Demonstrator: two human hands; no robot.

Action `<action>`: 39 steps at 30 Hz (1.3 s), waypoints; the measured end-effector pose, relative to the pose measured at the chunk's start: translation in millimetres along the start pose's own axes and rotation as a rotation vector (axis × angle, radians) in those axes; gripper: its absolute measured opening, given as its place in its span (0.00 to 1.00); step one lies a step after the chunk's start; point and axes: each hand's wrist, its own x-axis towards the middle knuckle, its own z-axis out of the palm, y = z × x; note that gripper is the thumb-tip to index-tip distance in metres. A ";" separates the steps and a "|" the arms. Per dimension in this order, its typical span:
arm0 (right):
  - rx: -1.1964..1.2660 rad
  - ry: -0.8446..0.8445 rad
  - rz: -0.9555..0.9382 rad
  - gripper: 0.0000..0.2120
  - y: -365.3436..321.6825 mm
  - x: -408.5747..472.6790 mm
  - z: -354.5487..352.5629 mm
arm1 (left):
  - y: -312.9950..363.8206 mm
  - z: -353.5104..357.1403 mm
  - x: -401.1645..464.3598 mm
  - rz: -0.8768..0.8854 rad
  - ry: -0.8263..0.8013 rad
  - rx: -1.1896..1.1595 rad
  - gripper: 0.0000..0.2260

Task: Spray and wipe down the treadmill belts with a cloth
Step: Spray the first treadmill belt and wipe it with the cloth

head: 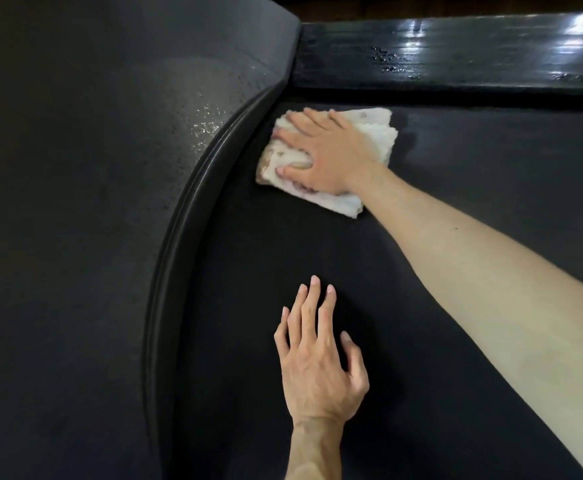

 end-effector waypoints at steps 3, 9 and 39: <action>-0.011 0.028 0.109 0.37 17.8 -18.3 -4.6 | -0.8 0.5 -0.2 -0.007 0.002 -0.004 0.28; 0.022 0.076 0.283 0.35 48.1 -65.4 -6.9 | -1.7 0.9 -1.0 -0.007 0.003 -0.022 0.28; -0.010 0.161 0.515 0.33 82.3 -121.1 3.9 | -1.5 2.9 0.5 -0.009 0.002 -0.001 0.27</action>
